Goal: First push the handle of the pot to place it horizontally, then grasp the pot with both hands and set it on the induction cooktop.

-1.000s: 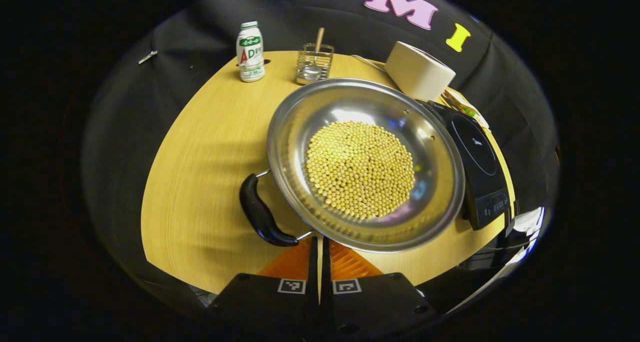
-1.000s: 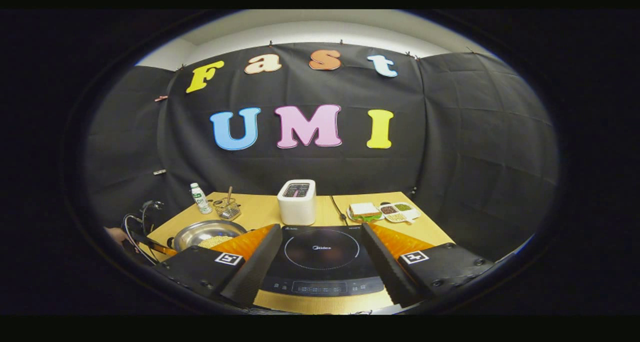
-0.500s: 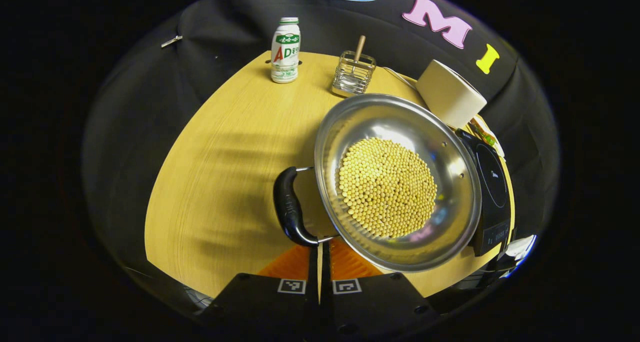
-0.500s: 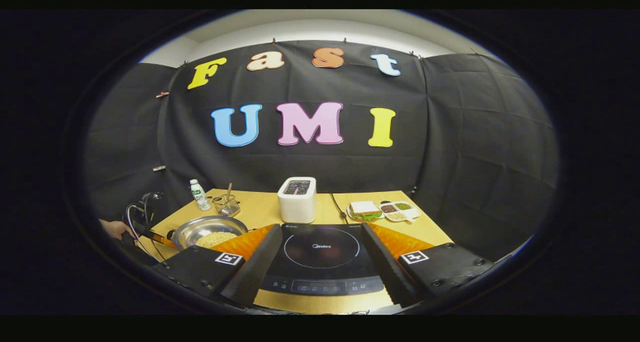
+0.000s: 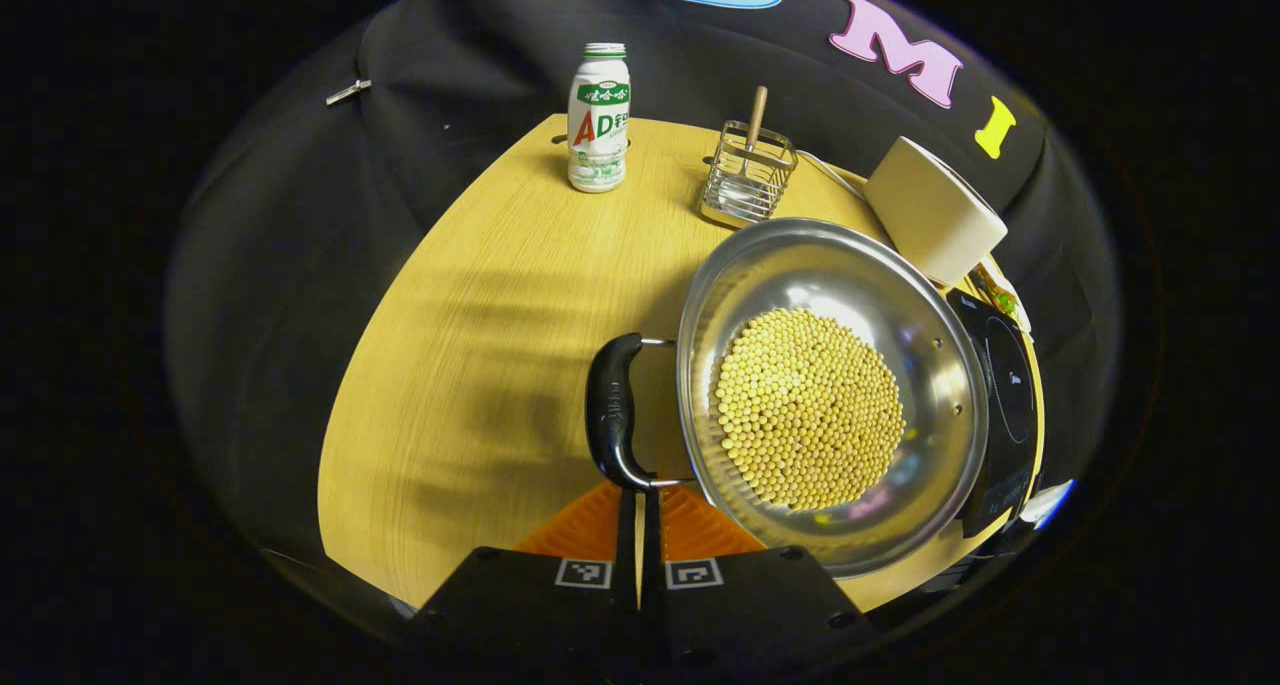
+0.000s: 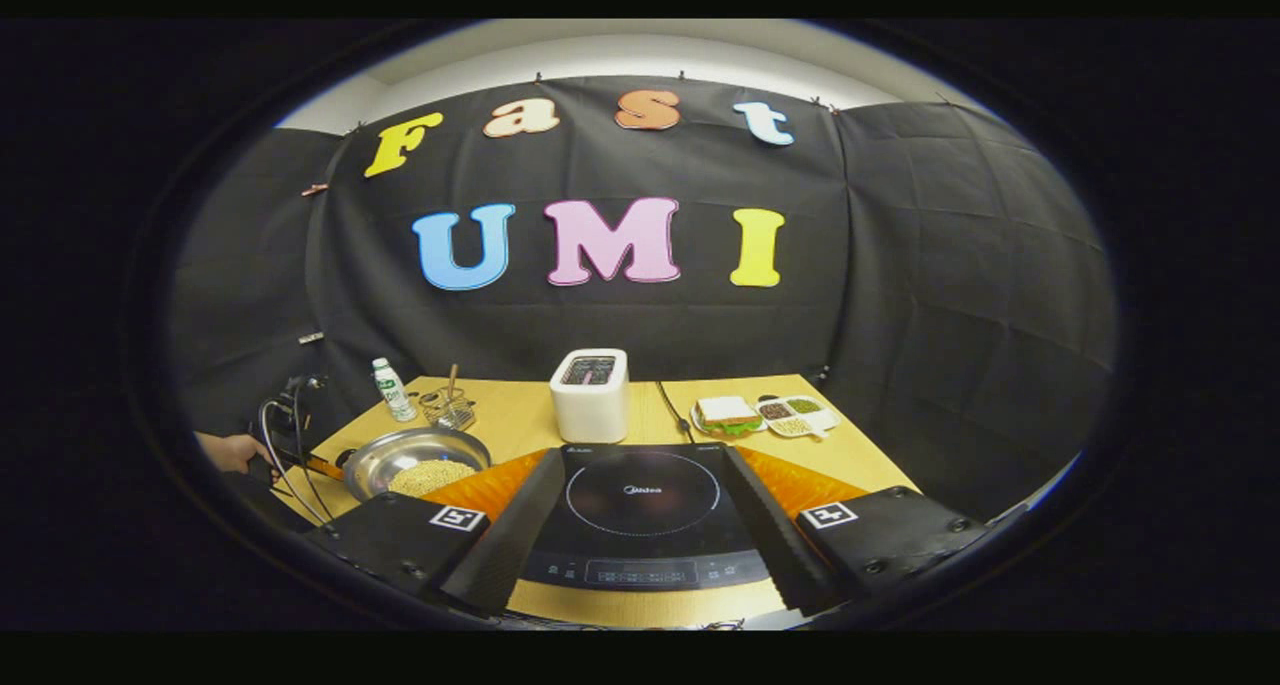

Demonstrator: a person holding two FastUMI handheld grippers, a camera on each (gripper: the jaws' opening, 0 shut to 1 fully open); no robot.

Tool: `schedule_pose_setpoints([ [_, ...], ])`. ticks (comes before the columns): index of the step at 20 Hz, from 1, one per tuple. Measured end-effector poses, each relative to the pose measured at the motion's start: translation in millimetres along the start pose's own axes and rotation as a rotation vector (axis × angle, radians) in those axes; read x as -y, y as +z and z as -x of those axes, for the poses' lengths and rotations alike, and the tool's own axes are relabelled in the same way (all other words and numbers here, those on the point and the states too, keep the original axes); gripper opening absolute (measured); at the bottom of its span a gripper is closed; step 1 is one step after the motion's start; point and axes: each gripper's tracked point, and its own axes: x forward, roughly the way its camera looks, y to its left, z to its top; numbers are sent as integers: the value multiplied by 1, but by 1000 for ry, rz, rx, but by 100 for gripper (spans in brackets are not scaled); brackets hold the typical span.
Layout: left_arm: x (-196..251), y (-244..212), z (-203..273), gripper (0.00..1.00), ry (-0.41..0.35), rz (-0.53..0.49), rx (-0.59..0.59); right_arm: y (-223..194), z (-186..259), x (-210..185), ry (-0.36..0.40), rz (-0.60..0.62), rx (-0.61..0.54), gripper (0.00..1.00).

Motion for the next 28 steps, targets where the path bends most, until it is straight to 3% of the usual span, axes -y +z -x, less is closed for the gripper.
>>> schedule_pose_setpoints([
  [9, -13, 14, -6, 5, 24, 4, 35, -8, -11, -9, -1, -20, -31, 98],
  [15, -43, 16, 21, 7, 120, -6, 84, -14, -26, -23, 22, -52, -61, 99],
  [20, -58, 24, 48, 49, 151, 39, 151, -24, -56, -48, 72, -63, -106, 100],
  [22, -63, 30, 57, 77, 173, 20, 179, -25, -67, -58, 93, -53, -117, 100],
  [24, -67, 38, 68, 98, 195, -3, 206, -28, -77, -70, 117, -57, -134, 100],
  [28, -61, 59, 84, 98, 165, -1, 262, -46, -96, -101, 177, -92, -218, 99],
])
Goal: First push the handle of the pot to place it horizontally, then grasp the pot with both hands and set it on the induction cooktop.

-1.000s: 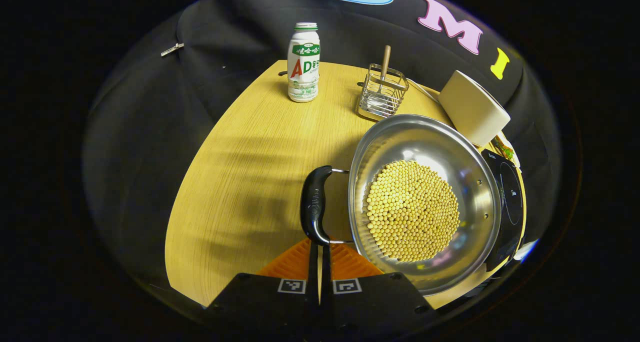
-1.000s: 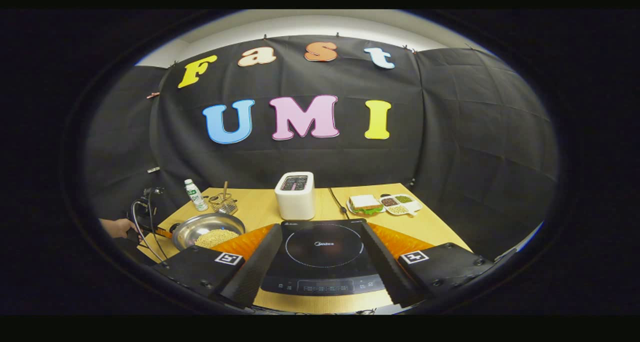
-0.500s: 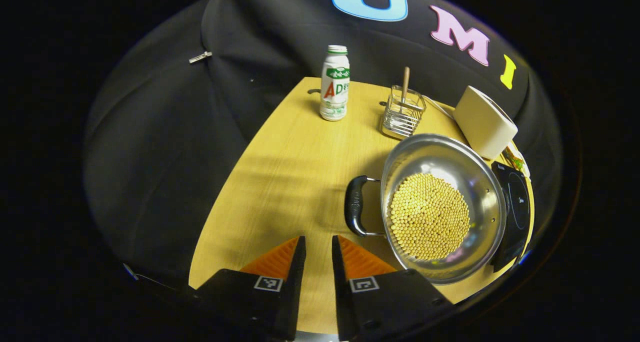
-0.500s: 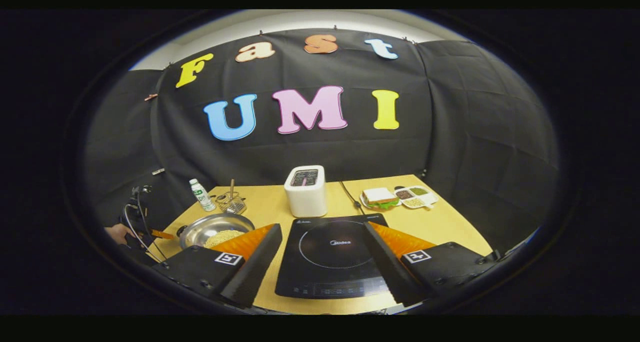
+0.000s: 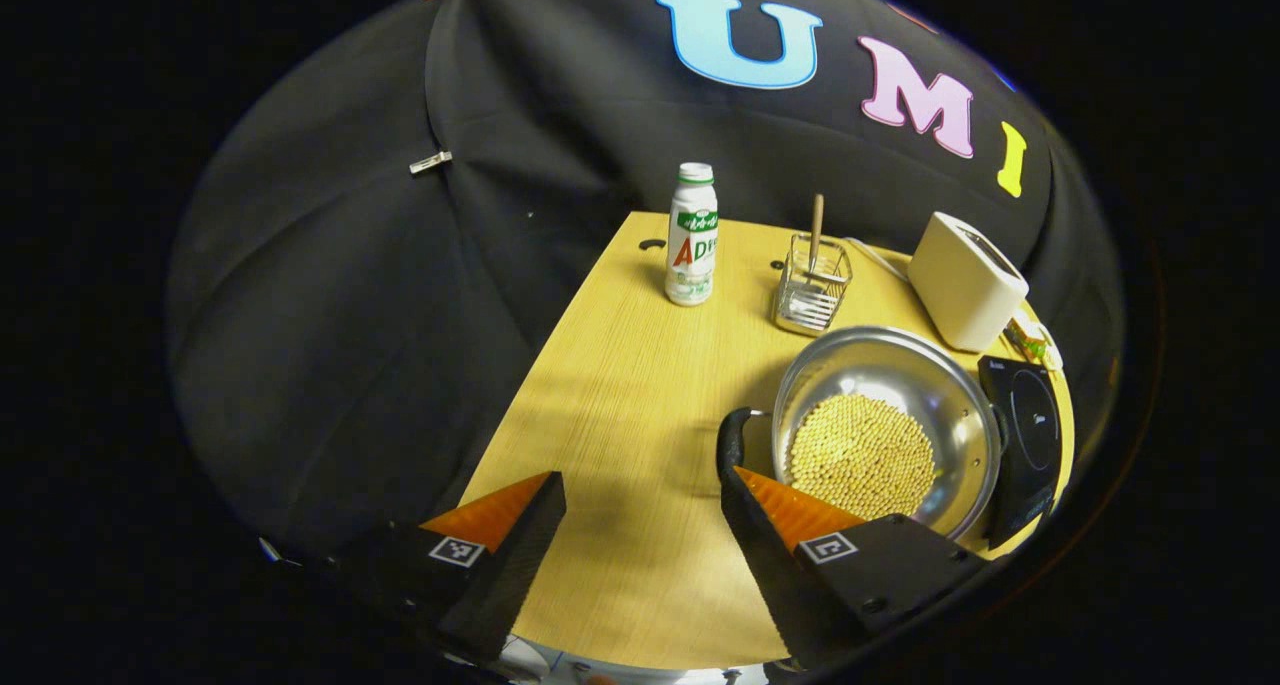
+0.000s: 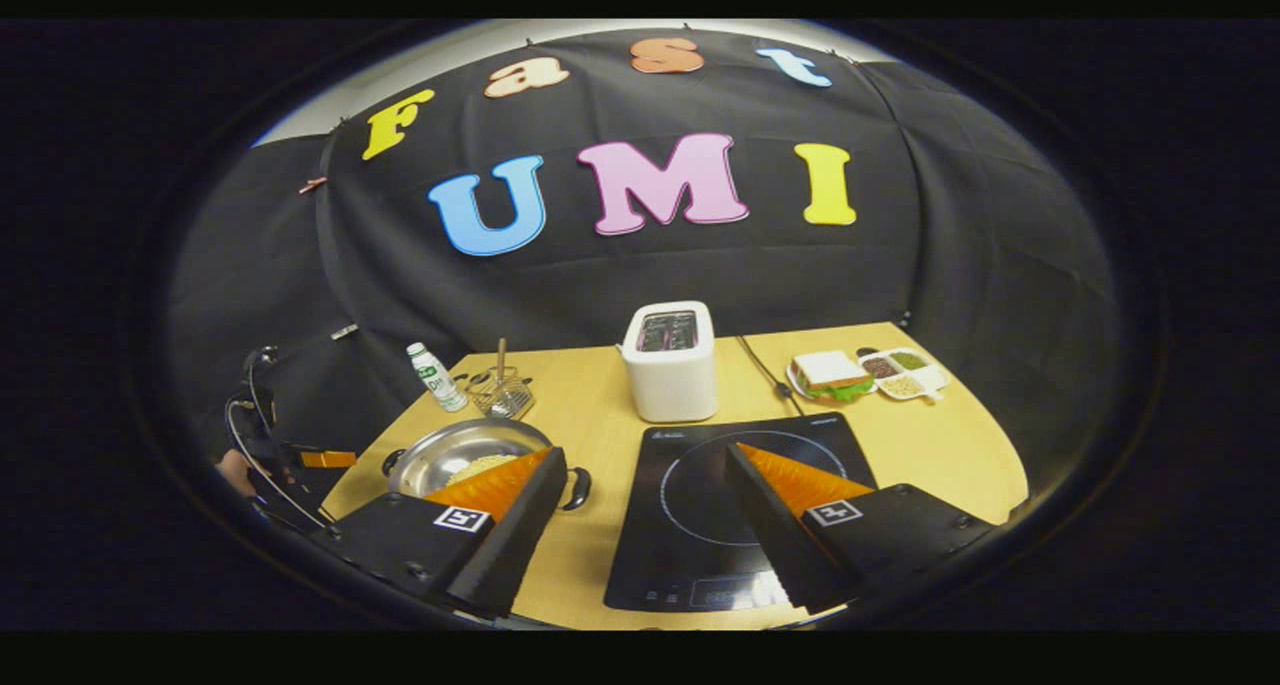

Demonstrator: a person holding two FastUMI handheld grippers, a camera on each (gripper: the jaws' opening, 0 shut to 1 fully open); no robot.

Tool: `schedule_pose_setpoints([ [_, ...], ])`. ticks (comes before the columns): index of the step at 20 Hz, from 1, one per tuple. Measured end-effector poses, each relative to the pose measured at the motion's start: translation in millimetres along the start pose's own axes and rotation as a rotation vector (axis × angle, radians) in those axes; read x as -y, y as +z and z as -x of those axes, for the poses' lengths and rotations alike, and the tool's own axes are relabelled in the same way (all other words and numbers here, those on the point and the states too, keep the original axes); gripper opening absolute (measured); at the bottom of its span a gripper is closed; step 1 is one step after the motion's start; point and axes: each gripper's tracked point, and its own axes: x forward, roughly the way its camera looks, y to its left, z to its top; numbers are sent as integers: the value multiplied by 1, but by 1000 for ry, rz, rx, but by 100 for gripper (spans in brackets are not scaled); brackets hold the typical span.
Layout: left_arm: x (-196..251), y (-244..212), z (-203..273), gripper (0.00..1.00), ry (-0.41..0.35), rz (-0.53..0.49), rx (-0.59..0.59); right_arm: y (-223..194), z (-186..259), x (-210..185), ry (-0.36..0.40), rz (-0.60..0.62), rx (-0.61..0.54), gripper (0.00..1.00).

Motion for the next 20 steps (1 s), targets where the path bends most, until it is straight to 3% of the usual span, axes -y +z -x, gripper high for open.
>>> schedule_pose_setpoints([
  [8, 34, 33, -9, 98, -104, -30, 77, -41, -67, -50, 75, 22, -149, 99],
  [20, 60, 11, -75, 96, -185, 46, -14, -132, -145, -77, 106, 5, -394, 100],
])
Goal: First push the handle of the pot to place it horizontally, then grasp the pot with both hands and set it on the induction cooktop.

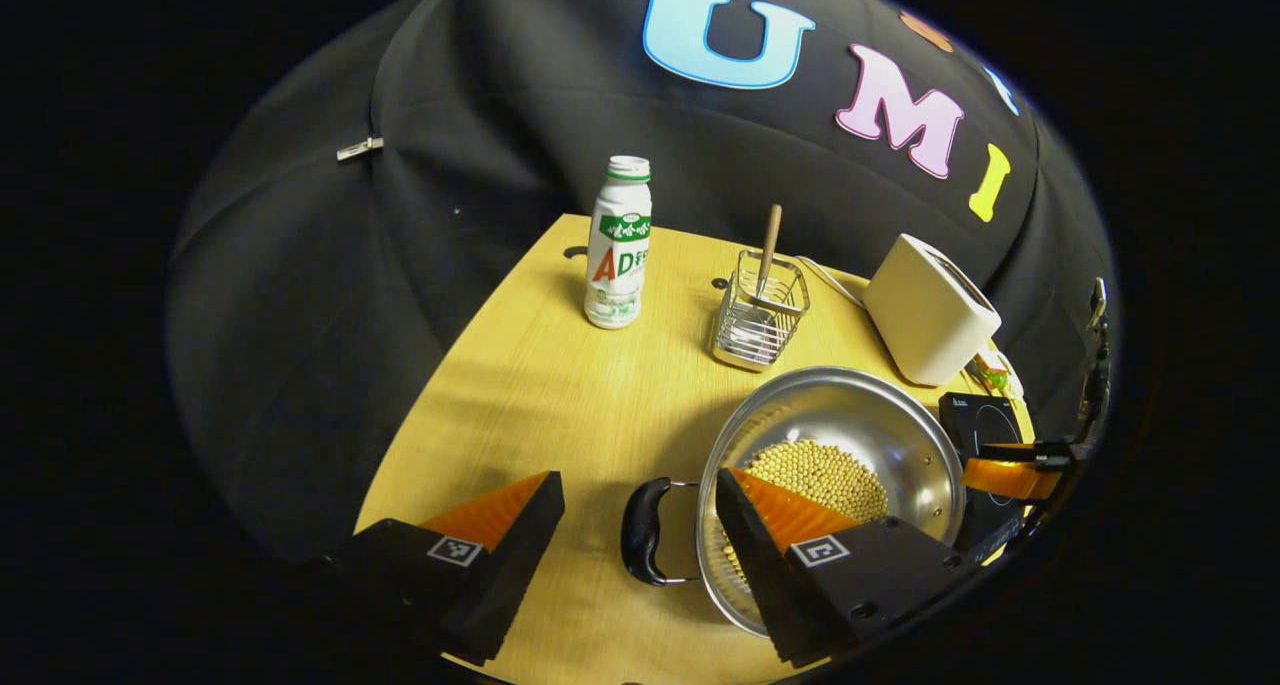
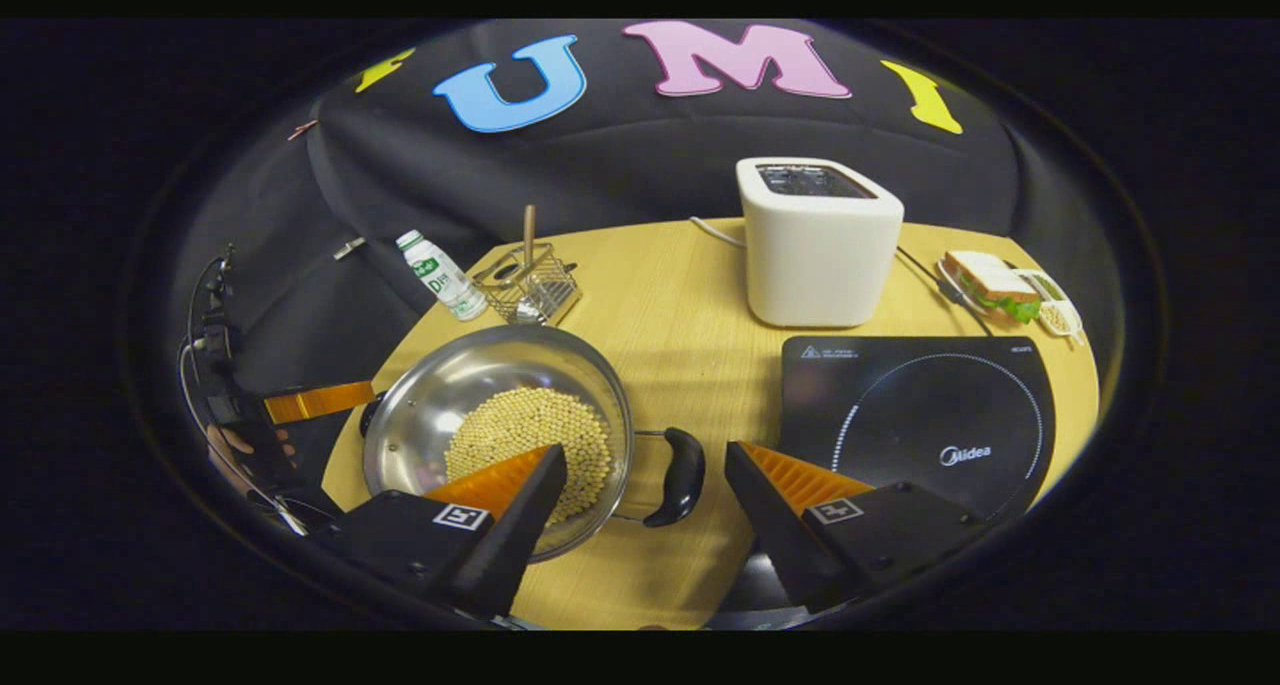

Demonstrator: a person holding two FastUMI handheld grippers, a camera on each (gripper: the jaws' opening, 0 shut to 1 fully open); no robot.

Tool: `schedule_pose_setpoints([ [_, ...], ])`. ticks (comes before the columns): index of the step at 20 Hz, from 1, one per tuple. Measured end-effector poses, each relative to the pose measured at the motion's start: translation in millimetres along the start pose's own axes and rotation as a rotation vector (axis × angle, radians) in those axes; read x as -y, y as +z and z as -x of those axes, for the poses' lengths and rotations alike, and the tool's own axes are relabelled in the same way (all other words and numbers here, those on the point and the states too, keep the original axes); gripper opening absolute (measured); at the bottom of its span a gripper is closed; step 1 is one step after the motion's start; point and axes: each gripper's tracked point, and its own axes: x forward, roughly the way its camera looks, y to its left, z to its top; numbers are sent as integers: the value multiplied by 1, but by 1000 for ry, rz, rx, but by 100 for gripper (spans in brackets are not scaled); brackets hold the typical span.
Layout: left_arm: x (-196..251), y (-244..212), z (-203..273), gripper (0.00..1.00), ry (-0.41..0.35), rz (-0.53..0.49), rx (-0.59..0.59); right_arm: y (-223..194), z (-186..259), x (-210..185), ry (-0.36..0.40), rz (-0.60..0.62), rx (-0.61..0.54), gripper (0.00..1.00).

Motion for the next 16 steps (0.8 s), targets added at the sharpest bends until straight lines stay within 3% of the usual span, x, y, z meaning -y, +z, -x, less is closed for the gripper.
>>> schedule_pose_setpoints([
  [16, 16, -44, -47, 93, -74, -47, -112, -26, -51, -7, -27, -6, -84, 99],
])
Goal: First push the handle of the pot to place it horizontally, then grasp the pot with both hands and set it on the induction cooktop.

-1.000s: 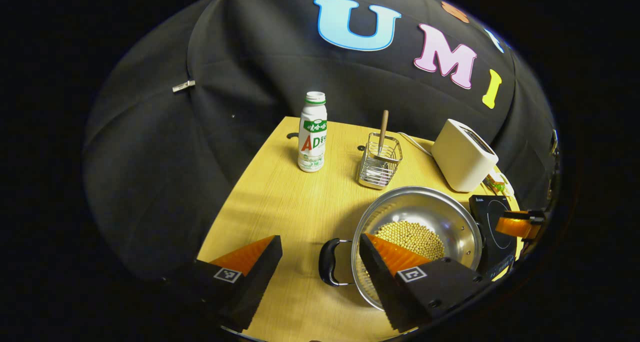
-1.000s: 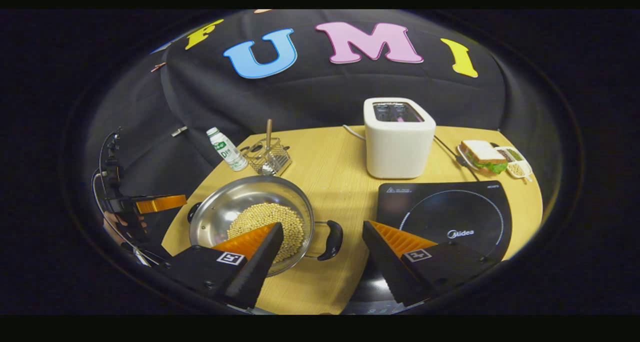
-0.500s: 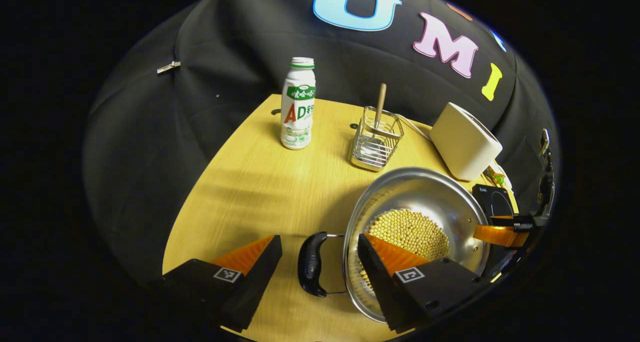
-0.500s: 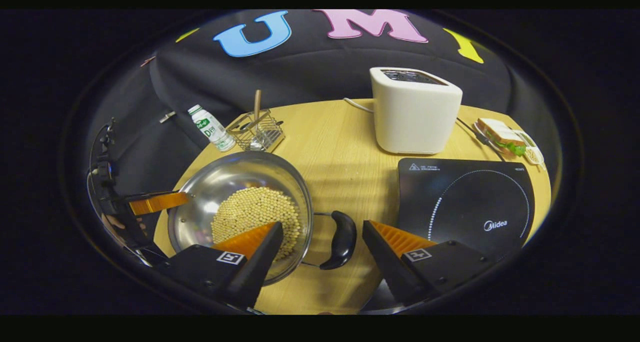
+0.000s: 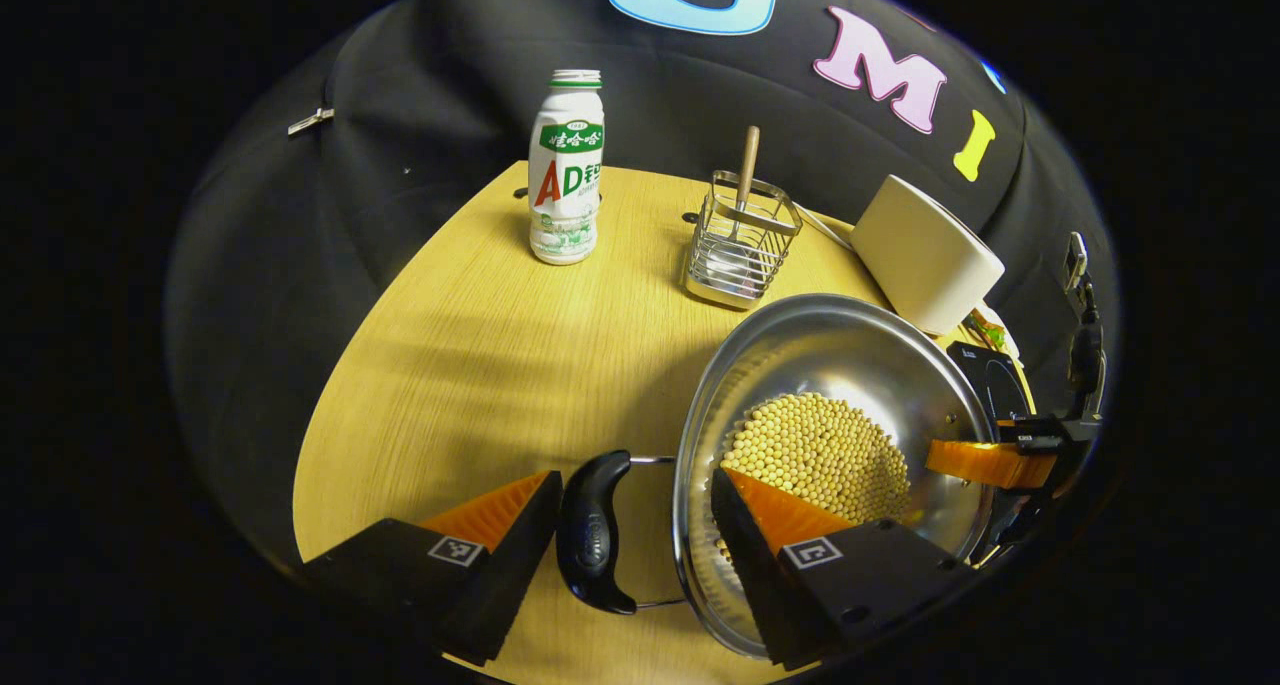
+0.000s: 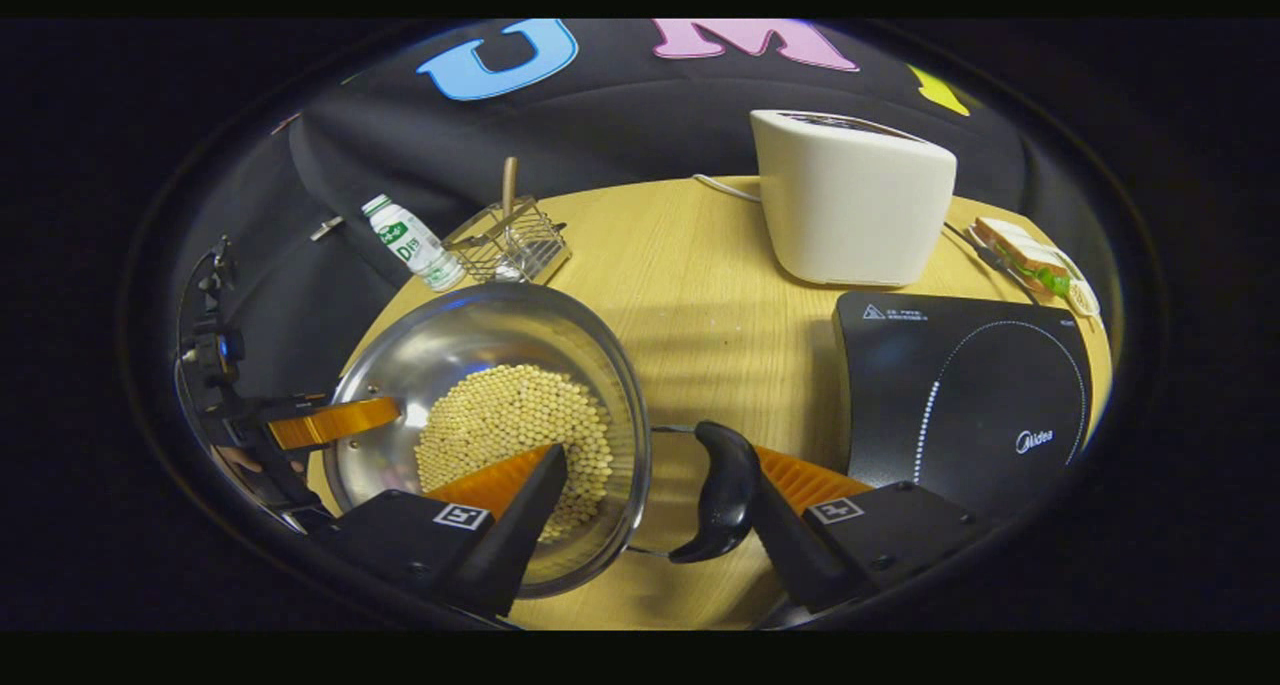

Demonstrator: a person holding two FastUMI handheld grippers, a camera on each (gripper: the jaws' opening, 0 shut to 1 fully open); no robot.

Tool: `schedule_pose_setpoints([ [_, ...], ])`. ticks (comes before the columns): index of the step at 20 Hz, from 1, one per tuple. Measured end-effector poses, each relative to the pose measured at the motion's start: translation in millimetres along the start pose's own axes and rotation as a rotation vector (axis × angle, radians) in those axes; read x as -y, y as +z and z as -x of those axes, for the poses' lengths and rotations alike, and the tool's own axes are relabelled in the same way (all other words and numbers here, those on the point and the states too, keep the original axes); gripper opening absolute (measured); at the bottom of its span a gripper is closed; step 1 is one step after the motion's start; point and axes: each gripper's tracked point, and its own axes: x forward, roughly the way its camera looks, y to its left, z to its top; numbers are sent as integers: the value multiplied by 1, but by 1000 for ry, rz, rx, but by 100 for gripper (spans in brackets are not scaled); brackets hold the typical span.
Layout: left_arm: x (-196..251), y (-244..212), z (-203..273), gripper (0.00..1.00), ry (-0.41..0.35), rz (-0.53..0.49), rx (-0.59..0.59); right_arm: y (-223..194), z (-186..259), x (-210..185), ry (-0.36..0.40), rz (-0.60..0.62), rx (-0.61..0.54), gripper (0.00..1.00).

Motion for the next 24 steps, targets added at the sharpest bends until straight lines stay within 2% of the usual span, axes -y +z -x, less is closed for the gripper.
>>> schedule_pose_setpoints([
  [4, -2, -6, -7, 85, -14, 30, -10, -4, -7, 2, -26, 9, -6, 100],
  [5, -1, -8, -7, 89, -23, 40, -10, -5, -9, 5, -42, 18, -4, 96],
  [6, 0, -9, -8, 80, -32, 48, -12, -5, -10, 8, -52, 25, -2, 93],
  [7, 1, -10, -9, 77, -34, 53, -15, -6, -12, 11, -62, 28, -1, 89],
  [8, -1, -10, -11, 71, -27, 49, -17, -6, -13, 15, -72, 29, -2, 72],
  [9, -1, -9, -9, 70, -29, 47, -12, -8, -12, 14, -64, 22, -7, 67],
  [10, -2, -9, -9, 69, -33, 48, -15, -10, -14, 14, -59, 23, -15, 72],
  [13, -2, -11, -9, 66, -50, 62, -17, -10, -14, 14, -63, 34, -13, 72],
  [20, -3, -14, -8, 63, -36, 88, -29, -11, -19, 12, -43, 10, -27, 64],
  [24, -2, -17, -2, 61, -20, 107, -26, -12, -15, 10, -33, 38, -30, 64],
])
